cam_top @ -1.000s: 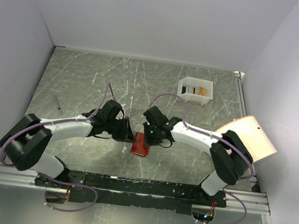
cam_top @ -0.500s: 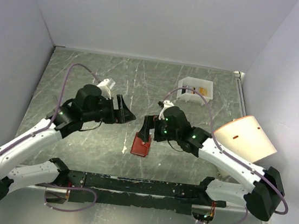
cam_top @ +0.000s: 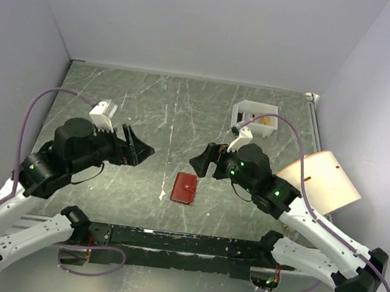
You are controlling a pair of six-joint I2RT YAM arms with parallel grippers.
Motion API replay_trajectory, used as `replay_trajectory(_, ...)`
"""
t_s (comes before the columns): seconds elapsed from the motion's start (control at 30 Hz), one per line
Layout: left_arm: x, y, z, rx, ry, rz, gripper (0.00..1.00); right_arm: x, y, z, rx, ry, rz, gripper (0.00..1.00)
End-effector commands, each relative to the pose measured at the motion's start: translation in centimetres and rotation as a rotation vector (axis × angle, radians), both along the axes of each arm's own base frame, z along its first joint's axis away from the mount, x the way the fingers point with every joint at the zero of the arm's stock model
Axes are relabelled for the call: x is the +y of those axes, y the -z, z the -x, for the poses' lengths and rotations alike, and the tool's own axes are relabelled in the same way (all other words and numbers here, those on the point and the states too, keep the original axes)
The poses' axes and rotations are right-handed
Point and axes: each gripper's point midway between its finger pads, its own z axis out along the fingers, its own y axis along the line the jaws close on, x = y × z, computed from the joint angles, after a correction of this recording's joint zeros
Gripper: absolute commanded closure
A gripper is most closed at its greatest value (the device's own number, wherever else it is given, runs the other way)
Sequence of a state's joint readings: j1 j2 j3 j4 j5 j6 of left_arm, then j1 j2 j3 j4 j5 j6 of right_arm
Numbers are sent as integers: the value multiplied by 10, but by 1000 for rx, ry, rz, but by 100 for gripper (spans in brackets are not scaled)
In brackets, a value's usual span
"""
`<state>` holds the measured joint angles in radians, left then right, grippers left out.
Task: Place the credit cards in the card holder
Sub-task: Reset both arms
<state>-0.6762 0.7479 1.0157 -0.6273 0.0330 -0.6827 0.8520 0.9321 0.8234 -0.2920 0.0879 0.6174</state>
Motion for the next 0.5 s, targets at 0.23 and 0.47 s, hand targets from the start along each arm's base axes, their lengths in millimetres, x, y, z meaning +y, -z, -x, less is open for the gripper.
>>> replay_trajectory(0.23,15,41,6,24,-46,-39,0,-16,-1,-4,-16,107,-49,0)
replay_trajectory(0.47,8,43,1,41,-24,-62,0,-14,3,-5,-11,102,-56,0)
